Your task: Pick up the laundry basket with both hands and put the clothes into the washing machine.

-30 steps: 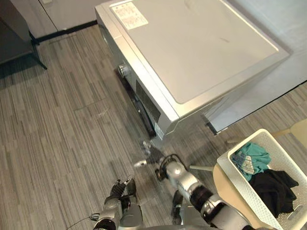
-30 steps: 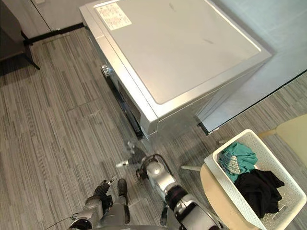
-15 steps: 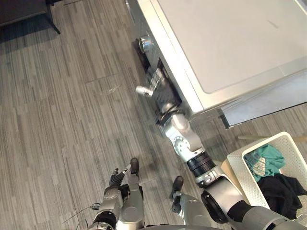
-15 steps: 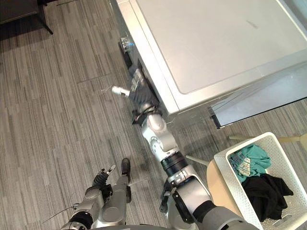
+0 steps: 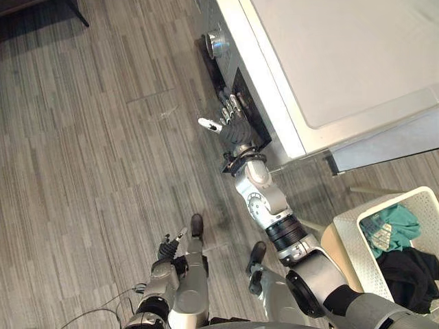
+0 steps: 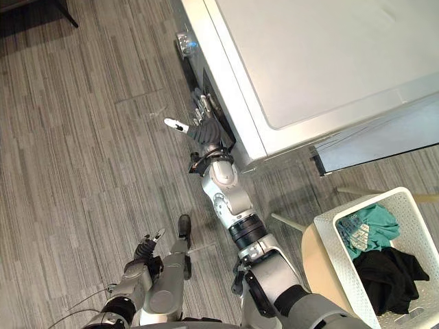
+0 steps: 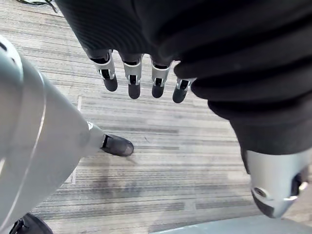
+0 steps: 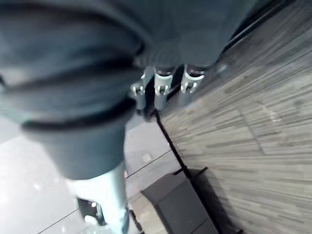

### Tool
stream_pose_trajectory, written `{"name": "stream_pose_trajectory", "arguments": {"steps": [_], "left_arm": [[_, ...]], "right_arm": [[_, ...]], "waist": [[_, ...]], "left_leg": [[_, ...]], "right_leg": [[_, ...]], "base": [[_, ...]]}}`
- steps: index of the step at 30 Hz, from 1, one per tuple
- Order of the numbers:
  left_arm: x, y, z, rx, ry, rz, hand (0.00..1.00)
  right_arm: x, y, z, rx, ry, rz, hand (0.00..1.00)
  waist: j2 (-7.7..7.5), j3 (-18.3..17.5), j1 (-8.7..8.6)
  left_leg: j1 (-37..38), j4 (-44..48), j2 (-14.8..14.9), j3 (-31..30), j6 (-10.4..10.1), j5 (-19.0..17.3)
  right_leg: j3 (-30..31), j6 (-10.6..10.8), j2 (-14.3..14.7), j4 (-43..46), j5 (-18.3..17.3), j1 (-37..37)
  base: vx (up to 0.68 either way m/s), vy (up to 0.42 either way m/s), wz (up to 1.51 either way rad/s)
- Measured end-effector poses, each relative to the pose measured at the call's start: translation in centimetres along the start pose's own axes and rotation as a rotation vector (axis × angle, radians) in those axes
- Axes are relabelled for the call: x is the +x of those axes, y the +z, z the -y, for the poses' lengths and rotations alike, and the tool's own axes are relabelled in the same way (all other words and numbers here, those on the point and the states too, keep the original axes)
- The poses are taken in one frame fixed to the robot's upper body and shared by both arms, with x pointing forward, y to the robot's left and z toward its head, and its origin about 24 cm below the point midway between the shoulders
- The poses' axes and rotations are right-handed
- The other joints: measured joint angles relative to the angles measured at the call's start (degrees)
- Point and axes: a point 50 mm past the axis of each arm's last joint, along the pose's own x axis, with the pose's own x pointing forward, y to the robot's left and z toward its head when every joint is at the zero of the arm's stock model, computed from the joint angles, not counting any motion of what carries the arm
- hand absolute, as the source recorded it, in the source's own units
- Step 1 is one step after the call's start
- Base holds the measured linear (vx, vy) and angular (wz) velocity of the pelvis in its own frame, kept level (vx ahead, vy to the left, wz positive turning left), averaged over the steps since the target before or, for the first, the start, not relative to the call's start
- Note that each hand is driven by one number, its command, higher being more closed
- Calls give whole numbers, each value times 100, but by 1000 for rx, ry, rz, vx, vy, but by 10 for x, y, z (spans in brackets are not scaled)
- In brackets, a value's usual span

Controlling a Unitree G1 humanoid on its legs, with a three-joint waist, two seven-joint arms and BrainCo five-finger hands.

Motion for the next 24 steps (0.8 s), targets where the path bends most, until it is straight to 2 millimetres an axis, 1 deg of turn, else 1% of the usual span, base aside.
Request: {"name": "stream_pose_trajectory", "arguments": {"steps": [1,2,4,7,10,12,14,15,17,19,20,21,22,23,24], "left_arm": [[0,1,1,-6,0,5,0],[0,3,2,-20,2,17,0],[-1,5,8,-24,-20,26,0],[-2,6,13,-29,-40,42,0],[-2,6,13,-44,-42,40,0],[-2,6,13,-43,-43,37,0],[0,5,12,-35,-39,26,0],[1,5,12,-30,-37,19,0],[1,4,11,-27,-33,14,0],[1,2,10,-22,-28,2,0],[1,0,9,-19,-24,-7,0],[1,-1,9,-19,-24,-13,0],[1,-2,10,-19,-25,-16,0],[0,-3,11,-21,-27,-21,0],[0,-3,12,-24,-30,-22,0]], "right_arm": [[2,-1,4,-7,-14,-11,0],[6,3,4,-36,-16,3,0],[12,11,7,-59,-32,29,0],[23,18,14,-101,-76,32,0],[28,24,11,-142,-69,45,0],[27,23,7,-154,-52,47,0],[23,17,0,-188,-10,41,0],[19,13,-4,-202,-1,44,0],[11,7,-6,-215,15,47,0],[1,-4,-12,-230,59,32,0],[-8,-18,-20,-240,108,-6,0],[-19,-32,-30,-236,174,-46,0],[-26,-40,-36,-242,218,-72,0],[-48,-63,-54,-271,372,-151,0],[-69,-82,-70,-280,503,-223,0]], "waist": [[2,3,4],[19,14,-3],[83,55,-12],[163,100,1],[178,107,-16],[198,117,-19],[199,118,-49],[198,118,-55],[197,118,-79],[194,118,-129],[194,118,-174],[193,119,-182],[193,119,-183],[192,119,-185],[192,119,-180]], "left_leg": [[-44,3,-15,-12,3,10],[-159,12,-35,-57,19,43],[-251,11,-59,-101,35,86],[-376,-23,-83,-163,48,174],[-443,-115,-106,-170,94,255],[-455,-207,-121,-167,82,314],[-447,-251,-129,-164,86,335],[-435,-258,-132,-149,86,336],[-397,-270,-139,-122,84,337],[-311,-279,-140,-77,76,339],[-244,-294,-134,-35,74,337],[-179,-292,-125,12,74,337],[-138,-290,-123,19,74,337],[-55,-277,-116,22,74,336],[-8,-237,-113,21,74,336]], "right_leg": [[-1,10,-18,56,-25,-55],[-36,6,-55,167,-58,-196],[-66,8,-90,267,-77,-311],[-99,18,-130,469,-148,-502],[-63,29,-172,685,-203,-714],[-39,30,-186,739,-204,-800],[-27,32,-189,738,-202,-813],[-11,33,-192,735,-202,-811],[18,33,-196,727,-202,-794],[65,34,-197,709,-204,-744],[95,37,-188,667,-206,-690],[130,37,-176,613,-206,-624],[138,36,-174,598,-206,-583],[137,36,-168,521,-206,-449],[112,36,-162,462,-206,-328]], "base": [[-43,24,14],[-34,21,12],[-48,26,11],[-80,19,11],[-88,7,1],[-59,10,-3],[0,0,0],[32,1,-5],[75,-9,-9],[108,-25,-14],[122,-44,-17],[124,-49,-16],[126,-57,-9],[126,-61,5],[151,-73,23]]}}
